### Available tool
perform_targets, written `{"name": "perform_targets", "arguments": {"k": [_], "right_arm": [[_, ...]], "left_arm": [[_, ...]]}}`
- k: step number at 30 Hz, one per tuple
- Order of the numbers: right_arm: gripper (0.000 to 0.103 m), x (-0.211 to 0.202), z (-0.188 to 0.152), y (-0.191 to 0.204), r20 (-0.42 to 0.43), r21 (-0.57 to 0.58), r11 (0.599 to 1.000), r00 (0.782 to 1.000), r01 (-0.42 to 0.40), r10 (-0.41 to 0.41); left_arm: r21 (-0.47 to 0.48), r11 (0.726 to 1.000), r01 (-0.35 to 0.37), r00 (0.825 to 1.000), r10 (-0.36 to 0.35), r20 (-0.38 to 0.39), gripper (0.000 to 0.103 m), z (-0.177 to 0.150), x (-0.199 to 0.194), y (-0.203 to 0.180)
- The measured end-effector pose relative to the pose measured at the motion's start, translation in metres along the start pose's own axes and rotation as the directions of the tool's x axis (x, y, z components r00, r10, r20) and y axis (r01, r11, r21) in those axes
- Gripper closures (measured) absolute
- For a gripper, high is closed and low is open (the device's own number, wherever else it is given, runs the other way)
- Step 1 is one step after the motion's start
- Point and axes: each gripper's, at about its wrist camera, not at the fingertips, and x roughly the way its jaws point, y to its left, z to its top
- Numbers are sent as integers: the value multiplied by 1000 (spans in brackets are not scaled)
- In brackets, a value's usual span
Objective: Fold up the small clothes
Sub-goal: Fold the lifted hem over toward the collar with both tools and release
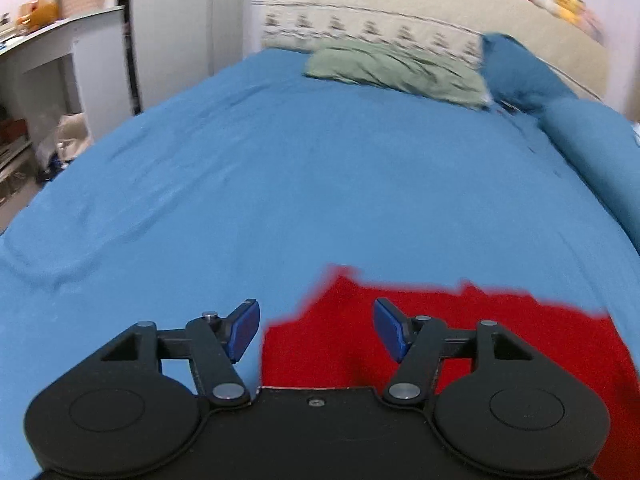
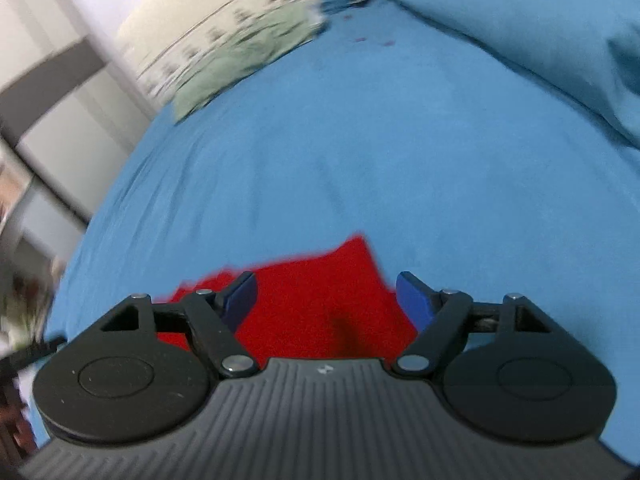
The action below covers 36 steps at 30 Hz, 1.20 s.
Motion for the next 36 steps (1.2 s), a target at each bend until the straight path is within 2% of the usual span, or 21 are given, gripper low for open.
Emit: {"name": "perform_targets", "arguments": {"k": [4,7,9,11,14,17,19,20,23,25,31,36], "right_arm": [[11,1,-40,21,-101,-102,994,995,-34,24],[11,16,-66,15,-162,-105,994,986,11,-28],[12,20,-78,6,-149,-92,994,986,61,-74],[12,21,-83,5,-124,-84,994,989,72,-82],[12,18,-85,15,-122,-134,987,987,91,-107],[12,3,-75,21,-107,-126,990,992,59,-73],[12,-18,-67,26,-86,-145,987,993,73,-86],[11,-29,-65,28,-75,-161,983,993,82,-95],[9,-58,-61,28,-65,-191,975,990,113,-127],[9,-70,-64,23,-90,-197,972,985,130,-150],[9,-68,-87,-6,-185,-153,974,963,169,-197],[12,-54,-105,-17,-221,-120,980,958,161,-185]], "left_arm": [[45,998,46,991,-40,-130,34,-49,2,-5],[53,998,37,975,-25,-223,34,-80,21,-1],[59,997,40,978,-27,-209,33,-87,24,1],[60,998,34,976,-21,-215,33,-85,23,0],[90,995,30,977,-10,-213,34,-81,14,-5],[82,996,43,984,-28,-179,33,-71,-9,-8],[76,996,56,986,-43,-159,32,-58,-21,-12],[79,995,63,987,-51,-152,28,-53,-30,-17],[116,991,62,991,-47,-128,6,-48,-51,-34],[144,987,65,992,-49,-118,5,-51,-55,-48],[153,977,151,975,-122,-188,5,-67,-38,-87],[158,966,203,958,-162,-238,5,-76,-15,-120]]}}
